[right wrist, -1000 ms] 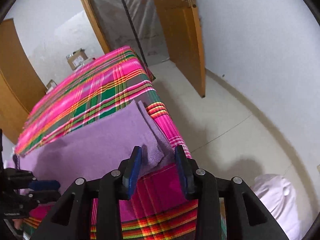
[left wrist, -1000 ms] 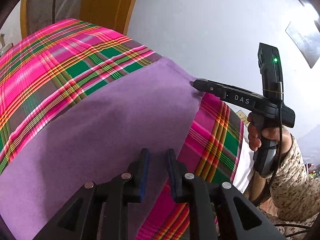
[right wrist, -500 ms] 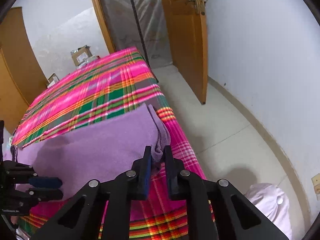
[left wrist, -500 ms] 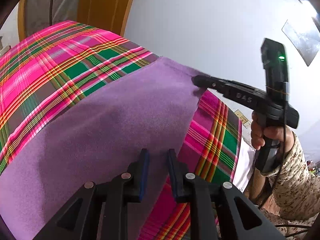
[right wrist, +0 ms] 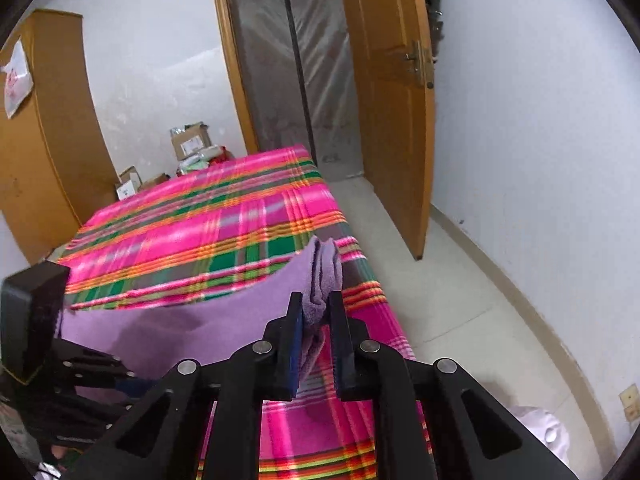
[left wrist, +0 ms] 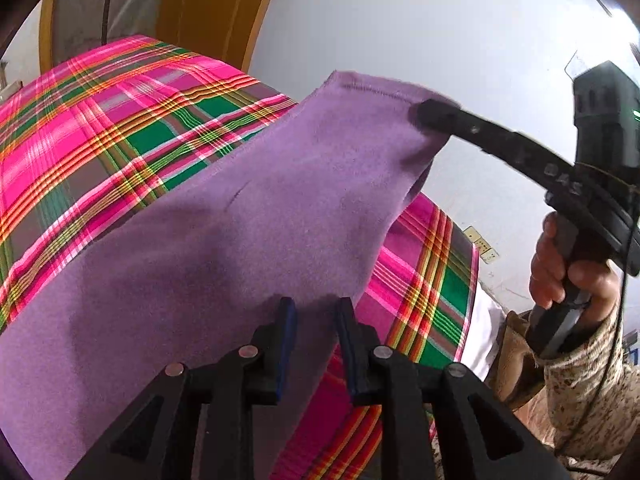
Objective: Fold clothes
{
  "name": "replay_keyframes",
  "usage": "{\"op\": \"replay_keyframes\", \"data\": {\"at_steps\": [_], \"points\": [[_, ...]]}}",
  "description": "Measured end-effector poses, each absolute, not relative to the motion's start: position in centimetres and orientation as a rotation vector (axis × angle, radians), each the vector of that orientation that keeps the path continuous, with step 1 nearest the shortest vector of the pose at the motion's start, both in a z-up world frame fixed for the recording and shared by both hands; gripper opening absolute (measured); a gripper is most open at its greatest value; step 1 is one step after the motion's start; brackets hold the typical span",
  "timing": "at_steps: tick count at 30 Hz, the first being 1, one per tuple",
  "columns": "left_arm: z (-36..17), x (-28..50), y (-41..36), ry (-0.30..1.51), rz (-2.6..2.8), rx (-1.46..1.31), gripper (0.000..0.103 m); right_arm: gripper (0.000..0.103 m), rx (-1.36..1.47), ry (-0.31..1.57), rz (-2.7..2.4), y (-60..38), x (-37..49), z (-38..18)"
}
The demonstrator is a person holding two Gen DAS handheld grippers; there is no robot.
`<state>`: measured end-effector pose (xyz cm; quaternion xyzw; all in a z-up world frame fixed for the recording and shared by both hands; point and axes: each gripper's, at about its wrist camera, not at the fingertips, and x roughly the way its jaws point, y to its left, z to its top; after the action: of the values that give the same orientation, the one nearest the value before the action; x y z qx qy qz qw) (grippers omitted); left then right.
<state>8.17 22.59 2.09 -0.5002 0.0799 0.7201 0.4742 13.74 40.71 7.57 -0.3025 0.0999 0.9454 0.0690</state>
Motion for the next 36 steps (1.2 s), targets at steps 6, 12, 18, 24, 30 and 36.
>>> {"op": "replay_keyframes", "data": {"at_steps": [6,12,18,24,30,36], "points": [[2.1,8.1,23.2,0.173,1.732,-1.225,0.023,0.012,-0.840,0.273,2.936,38.3,13.9,9.9],[1.7,6.7,22.7,0.060,1.681,-1.267,0.023,0.012,-0.804,0.217,3.001,35.4,14.2,11.6],[2.4,6.4,20.0,-0.032,1.638,-1.267,0.023,0.012,-0.776,0.170,3.060,33.2,14.5,12.6],[4.9,4.5,14.3,-0.300,1.609,-1.227,0.023,0.012,-0.786,0.089,3.132,30.0,14.2,13.1],[7.3,1.7,9.5,-0.618,1.559,-1.152,0.041,0.012,-0.825,0.028,3.201,27.0,13.8,13.0],[7.7,0.3,6.6,-0.733,1.573,-1.127,0.051,0.012,-0.903,-0.053,3.238,23.8,13.1,11.8]]}}
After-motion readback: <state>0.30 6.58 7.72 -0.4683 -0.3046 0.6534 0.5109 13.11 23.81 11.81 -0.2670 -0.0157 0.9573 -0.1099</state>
